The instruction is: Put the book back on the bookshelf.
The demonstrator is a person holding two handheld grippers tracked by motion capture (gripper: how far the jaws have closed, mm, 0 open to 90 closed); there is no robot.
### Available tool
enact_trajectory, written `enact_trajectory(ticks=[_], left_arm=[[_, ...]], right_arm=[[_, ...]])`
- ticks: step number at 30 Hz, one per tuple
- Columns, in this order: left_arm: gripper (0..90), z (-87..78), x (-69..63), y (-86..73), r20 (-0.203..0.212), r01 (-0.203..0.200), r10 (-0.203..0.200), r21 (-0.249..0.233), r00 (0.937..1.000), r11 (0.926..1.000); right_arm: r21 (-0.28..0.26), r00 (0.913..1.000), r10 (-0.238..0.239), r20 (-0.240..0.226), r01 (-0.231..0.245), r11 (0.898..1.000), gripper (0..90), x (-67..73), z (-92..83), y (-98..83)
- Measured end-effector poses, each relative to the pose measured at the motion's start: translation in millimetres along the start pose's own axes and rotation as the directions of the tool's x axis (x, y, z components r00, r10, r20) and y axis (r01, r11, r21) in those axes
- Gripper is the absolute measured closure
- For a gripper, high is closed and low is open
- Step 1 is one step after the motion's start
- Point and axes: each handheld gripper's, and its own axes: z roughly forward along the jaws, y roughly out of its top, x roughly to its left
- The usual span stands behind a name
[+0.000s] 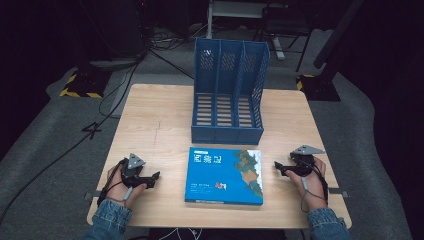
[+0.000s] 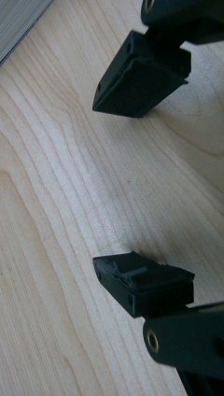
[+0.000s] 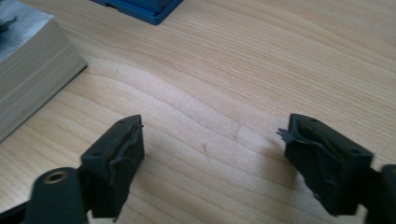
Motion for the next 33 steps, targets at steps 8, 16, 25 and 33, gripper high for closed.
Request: enact_trajectory(ticks=[8, 16, 25, 33], left_arm=[[27.6, -15.7, -5.9, 18.8, 0.014, 0.005, -0.004, -0.046, 0.9999, 0.9989], [28.8, -21.5, -22.7, 41.0, 0.066, -0.015, 0.019, -0.056, 0.9977, 0.9983], [28.8, -10.0, -43.6, 60.0, 0.133, -0.073, 0.08, -0.058, 0.9879, 0.9957], [27.6, 6.2, -54.0, 69.7, 0.192, -0.078, 0.091, -0.072, 0.9772, 0.9943]], right_arm=[[0.002, 0.9998, 0.019, -0.009, -0.018, 1.0, 31.2, 2.9, -4.9, -1.2], [-0.011, 0.9975, 0.026, -0.065, -0.027, 1.0, 30.6, 16.4, -24.7, 4.3], [-0.005, 0.9926, -0.025, -0.118, 0.024, 1.0, 28.3, 48.2, -39.9, 8.3], [-0.011, 0.9813, -0.05, -0.186, 0.048, 0.999, 27.5, 74.8, -39.9, 10.9]])
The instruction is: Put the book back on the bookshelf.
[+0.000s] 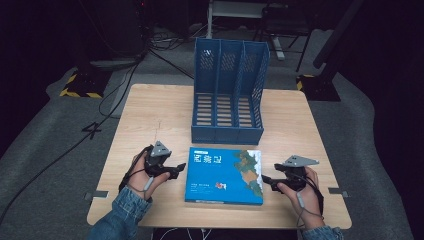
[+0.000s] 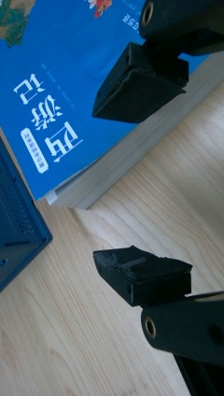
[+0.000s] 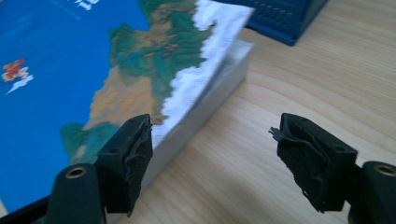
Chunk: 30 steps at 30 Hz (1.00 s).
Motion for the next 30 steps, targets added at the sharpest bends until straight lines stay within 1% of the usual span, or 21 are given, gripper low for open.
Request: enact_trajectory(ticks=[1, 2, 3, 4, 5, 7, 8, 9, 10, 12, 13, 14, 17, 18, 20, 22, 25, 27, 28, 29, 30], left_arm=[[27.6, 2.9, -0.9, 1.3, 0.004, -0.002, 0.002, 0.002, 1.0, 1.0], [27.7, 5.8, -2.4, 1.9, 0.009, 0.006, -0.006, -0.001, 0.9999, 1.0], [28.0, 8.4, -4.0, 2.5, 0.009, 0.012, -0.012, -0.006, 0.9999, 0.9999], [28.0, 11.5, -5.6, 2.4, 0.007, 0.02, -0.02, -0.026, 0.9998, 0.9995], [28.3, 15.0, -7.7, 2.0, 0.013, 0.029, -0.028, -0.033, 0.9995, 0.999], [28.5, 21.7, -11.0, 1.1, 0.023, 0.023, -0.022, -0.018, 0.9995, 0.9996], [28.5, 24.7, -12.1, 0.7, 0.023, 0.019, -0.019, 0.001, 0.9995, 0.9998], [28.3, 27.6, -12.7, 0.2, 0.024, 0.012, -0.012, 0.018, 0.9996, 0.9998], [27.3, 31.4, -13.0, -0.5, 0.029, 0.016, -0.017, 0.033, 0.9994, 0.9993], [26.2, 33.4, -12.4, -0.7, 0.038, 0.028, -0.029, 0.03, 0.9989, 0.9992], [25.7, 33.4, -12.4, -0.7, 0.038, 0.028, -0.029, 0.03, 0.9989, 0.9992], [25.7, 34.5, -12.2, -1.1, 0.043, 0.04, -0.041, 0.032, 0.9982, 0.9987], [24.8, 36.8, -11.2, -2.0, 0.061, 0.058, -0.06, 0.03, 0.9963, 0.9978], [24.6, 37.3, -10.9, -2.2, 0.066, 0.061, -0.063, 0.03, 0.9958, 0.9977], [24.6, 37.9, -10.5, -2.9, 0.072, 0.068, -0.07, 0.029, 0.995, 0.9973], [24.5, 38.5, -10.2, -3.6, 0.078, 0.074, -0.076, 0.027, 0.994, 0.9969], [24.5, 39.1, -9.7, -4.4, 0.085, 0.076, -0.078, 0.024, 0.9934, 0.9968], [24.6, 39.8, -10.2, -4.9, 0.099, 0.071, -0.073, 0.023, 0.9925, 0.9972], [24.7, 40.4, -10.5, -5.2, 0.106, 0.071, -0.072, 0.022, 0.9917, 0.9973], [24.8, 41.5, -10.9, -6.5, 0.121, 0.074, -0.075, 0.013, 0.9898, 0.9972], [24.9, 43.5, -11.3, -8.3, 0.145, 0.094, -0.094, 0.008, 0.985, 0.9955]], right_arm=[[0.002, 1.0, -0.005, -0.004, 0.005, 1.0, 27.4, 2.5, 0.7, 0.2], [0.006, 0.9996, -0.017, -0.024, 0.017, 1.0, 26.8, 9.7, 2.4, 0.6], [0.005, 0.9992, -0.019, -0.036, 0.019, 1.0, 26.5, 12.8, 2.8, 0.7], [0.005, 0.9992, -0.019, -0.036, 0.019, 1.0, 26.5, 12.8, 2.8, 0.7], [0.003, 0.9986, -0.016, -0.051, 0.016, 1.0, 26.1, 16.1, 2.7, 1.1], [0.003, 0.9967, -0.025, -0.077, 0.026, 1.0, 25.1, 24.4, 2.3, 2.9], [0.005, 0.9961, -0.031, -0.083, 0.032, 0.999, 24.6, 27.6, 2.3, 3.8], [0.008, 0.9933, -0.052, -0.103, 0.053, 0.999, 24.4, 35.8, 3.1, 5.9], [0.007, 0.9918, -0.059, -0.113, 0.06, 0.998, 24.4, 39.7, 4.0, 6.8], [0.01, 0.9887, -0.072, -0.132, 0.074, 0.997, 24.2, 46.8, 6.3, 8.0], [0.01, 0.9887, -0.072, -0.132, 0.074, 0.997, 24.2, 46.8, 6.3, 8.0], [0.012, 0.9865, -0.08, -0.142, 0.083, 0.996, 24.2, 48.7, 7.5, 8.3], [0.019, 0.9808, -0.107, -0.163, 0.111, 0.994, 21.3, 56.7, 14.1, 8.2], [0.014, 0.9785, -0.127, -0.163, 0.131, 0.991, 19.9, 59.9, 17.1, 8.3], [0.013, 0.9773, -0.134, -0.164, 0.138, 0.99, 19.2, 61.4, 17.9, 8.6], [0.018, 0.9747, -0.152, -0.164, 0.157, 0.987, 15.6, 64.2, 19.8, 8.9], [0.025, 0.9721, -0.191, -0.137, 0.196, 0.98, 15.1, 70.4, 22.3, 8.1], [0.026, 0.9716, -0.189, -0.143, 0.194, 0.981, 14.9, 73.7, 22.8, 8.1], [0.026, 0.9698, -0.193, -0.148, 0.199, 0.98, 14.6, 75.3, 23.2, 8.0], [0.028, 0.9693, -0.202, -0.141, 0.208, 0.978, 14.3, 76.6, 23.7, 7.9], [0.032, 0.9674, -0.216, -0.133, 0.222, 0.975, 14.0, 78.4, 24.2, 7.6]])
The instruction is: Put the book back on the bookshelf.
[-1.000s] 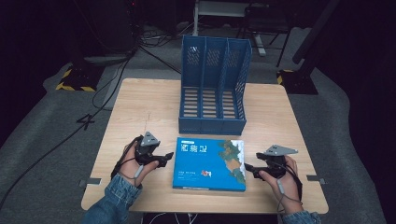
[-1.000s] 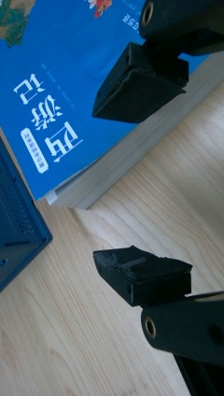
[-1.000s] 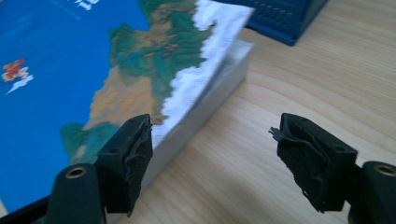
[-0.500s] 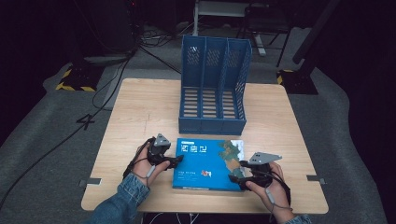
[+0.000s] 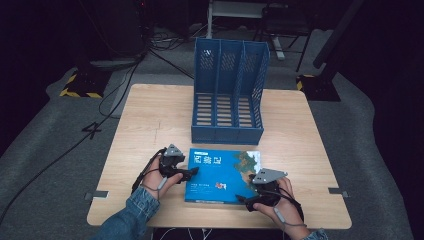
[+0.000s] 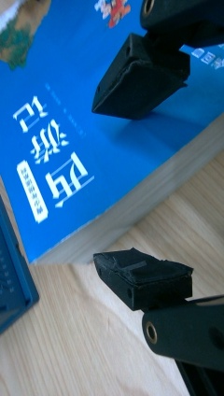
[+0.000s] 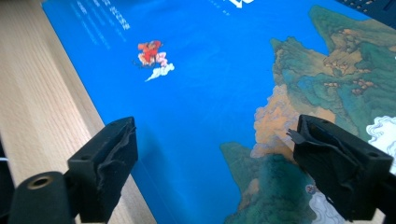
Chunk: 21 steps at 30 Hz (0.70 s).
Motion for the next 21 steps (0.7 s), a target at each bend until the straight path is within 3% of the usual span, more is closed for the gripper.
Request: enact_trajectory(ticks=[2, 7, 11, 15, 21], left_arm=[[24.9, 4.2, 1.8, -2.6, 0.061, 0.051, -0.051, 0.007, 0.9968, 0.9987], [23.8, 5.1, 5.2, -4.2, 0.086, 0.086, -0.087, 0.01, 0.9925, 0.9962], [24.2, 4.3, 2.1, -3.4, 0.068, 0.068, -0.068, 0.007, 0.9953, 0.9977], [26.2, 1.7, -1.8, -2.5, 0.038, 0.016, -0.016, -0.005, 0.9991, 0.9999], [40.0, -7.3, -2.1, -0.4, 0.025, -0.013, 0.014, -0.035, 0.9996, 0.9993]], right_arm=[[0.001, 1.0, -0.003, 0.009, 0.003, 1.0, 13.2, 1.9, 1.1, 0.0], [-0.016, 1.0, 0.0, 0.008, 0.0, 1.0, 13.3, 0.8, 1.9, -1.4], [-0.029, 0.9999, 0.005, 0.014, -0.005, 1.0, 13.3, 0.8, 3.2, -2.1], [-0.05, 0.9998, 0.011, 0.015, -0.01, 0.999, 13.3, 0.4, 4.2, -3.7], [-0.067, 0.9998, 0.011, 0.017, -0.01, 0.998, 13.2, 0.4, 4.9, -5.4]])
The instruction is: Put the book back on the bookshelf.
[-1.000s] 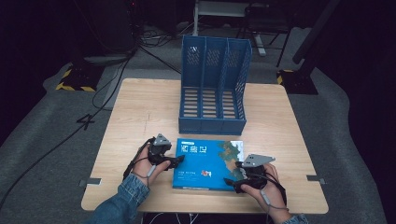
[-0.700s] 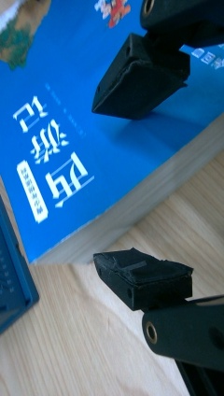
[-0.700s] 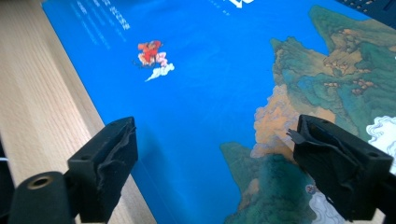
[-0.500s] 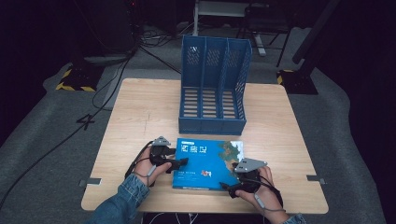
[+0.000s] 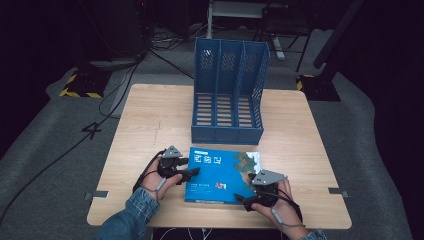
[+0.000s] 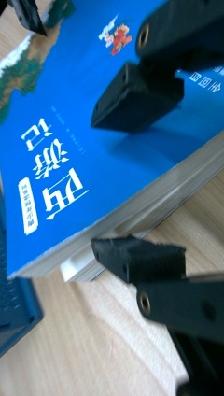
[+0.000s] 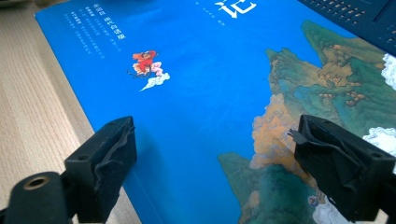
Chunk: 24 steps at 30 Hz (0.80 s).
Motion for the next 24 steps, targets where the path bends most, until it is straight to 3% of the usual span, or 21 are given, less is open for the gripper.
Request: enact_trajectory(ticks=[4, 11, 13, 20, 22, 24], left_arm=[[47.0, -7.2, -3.8, 3.4, 0.003, -0.044, 0.044, -0.008, 0.999, 0.999], [49.5, -14.8, -14.2, 10.2, 0.032, -0.099, 0.1, -0.054, 0.9944, 0.9937], [49.6, -11.7, -14.9, 10.2, 0.029, -0.135, 0.137, -0.049, 0.9902, 0.9896], [51.5, -6.7, -14.3, 10.4, 0.035, -0.195, 0.196, -0.04, 0.98, 0.9801], [51.0, -2.6, -8.5, 8.1, 0.027, -0.198, 0.198, -0.018, 0.9798, 0.9801], [50.8, -2.4, -3.0, 7.6, 0.057, -0.156, 0.158, -0.046, 0.9857, 0.9867]], right_arm=[[-0.006, 1.0, 0.002, 0.002, -0.002, 1.0, 13.3, 0.2, 0.1, -0.8], [-0.017, 1.0, 0.003, 0.004, -0.003, 1.0, 13.2, 0.3, 0.4, -1.7], [-0.021, 1.0, 0.005, 0.005, -0.005, 1.0, 13.2, 0.4, 0.9, -1.8], [-0.03, 1.0, 0.003, 0.005, -0.003, 1.0, 13.2, 0.0, 2.0, -2.2], [-0.032, 1.0, 0.003, 0.004, -0.003, 0.999, 13.2, 0.0, 2.4, -2.1], [-0.036, 1.0, 0.005, 0.004, -0.005, 0.999, 13.2, -0.1, 2.7, -2.4]])
